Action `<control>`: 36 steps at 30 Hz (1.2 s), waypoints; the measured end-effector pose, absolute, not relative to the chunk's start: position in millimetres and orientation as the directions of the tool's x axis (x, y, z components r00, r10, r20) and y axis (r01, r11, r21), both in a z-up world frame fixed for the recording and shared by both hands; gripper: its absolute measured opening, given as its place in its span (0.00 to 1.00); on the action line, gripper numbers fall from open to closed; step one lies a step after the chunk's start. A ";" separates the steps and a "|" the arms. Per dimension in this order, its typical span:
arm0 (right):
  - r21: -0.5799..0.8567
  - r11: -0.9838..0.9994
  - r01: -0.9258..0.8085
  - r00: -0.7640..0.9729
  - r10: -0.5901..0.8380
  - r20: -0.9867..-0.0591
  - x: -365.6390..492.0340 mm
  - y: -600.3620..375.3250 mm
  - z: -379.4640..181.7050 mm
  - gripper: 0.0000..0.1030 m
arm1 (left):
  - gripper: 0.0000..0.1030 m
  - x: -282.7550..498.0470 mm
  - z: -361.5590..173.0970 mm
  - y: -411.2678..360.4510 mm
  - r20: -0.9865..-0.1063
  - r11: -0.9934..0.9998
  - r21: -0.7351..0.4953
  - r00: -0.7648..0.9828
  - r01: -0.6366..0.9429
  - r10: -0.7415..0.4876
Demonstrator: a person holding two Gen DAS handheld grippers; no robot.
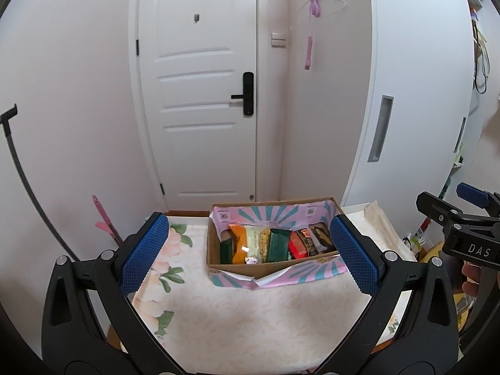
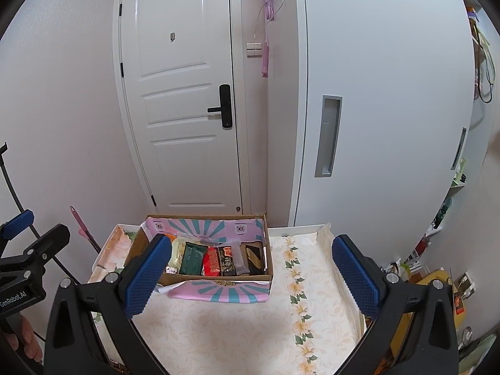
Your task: Organize snacks
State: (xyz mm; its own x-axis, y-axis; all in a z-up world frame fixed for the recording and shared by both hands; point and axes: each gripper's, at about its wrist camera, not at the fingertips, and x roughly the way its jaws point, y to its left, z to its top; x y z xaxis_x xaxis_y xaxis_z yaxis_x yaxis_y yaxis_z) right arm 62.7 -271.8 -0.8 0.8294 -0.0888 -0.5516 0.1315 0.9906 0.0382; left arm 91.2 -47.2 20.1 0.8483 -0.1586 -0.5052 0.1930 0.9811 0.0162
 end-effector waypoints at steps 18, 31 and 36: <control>0.036 0.993 0.115 0.835 -0.077 -0.545 64.6 -271.1 1.0 0.99 | 1.00 87.7 20.7 -49.6 -0.503 0.984 0.004 0.851 0.177 -0.151; 0.039 0.994 0.101 0.837 -0.063 -0.543 63.6 -270.0 2.0 0.99 | 1.00 85.5 20.9 -51.0 -0.500 0.985 0.004 0.853 0.174 -0.149; 0.038 0.995 0.095 0.836 -0.059 -0.545 64.3 -269.8 1.8 0.99 | 1.00 84.7 21.0 -50.4 -0.498 0.984 -0.001 0.853 0.178 -0.155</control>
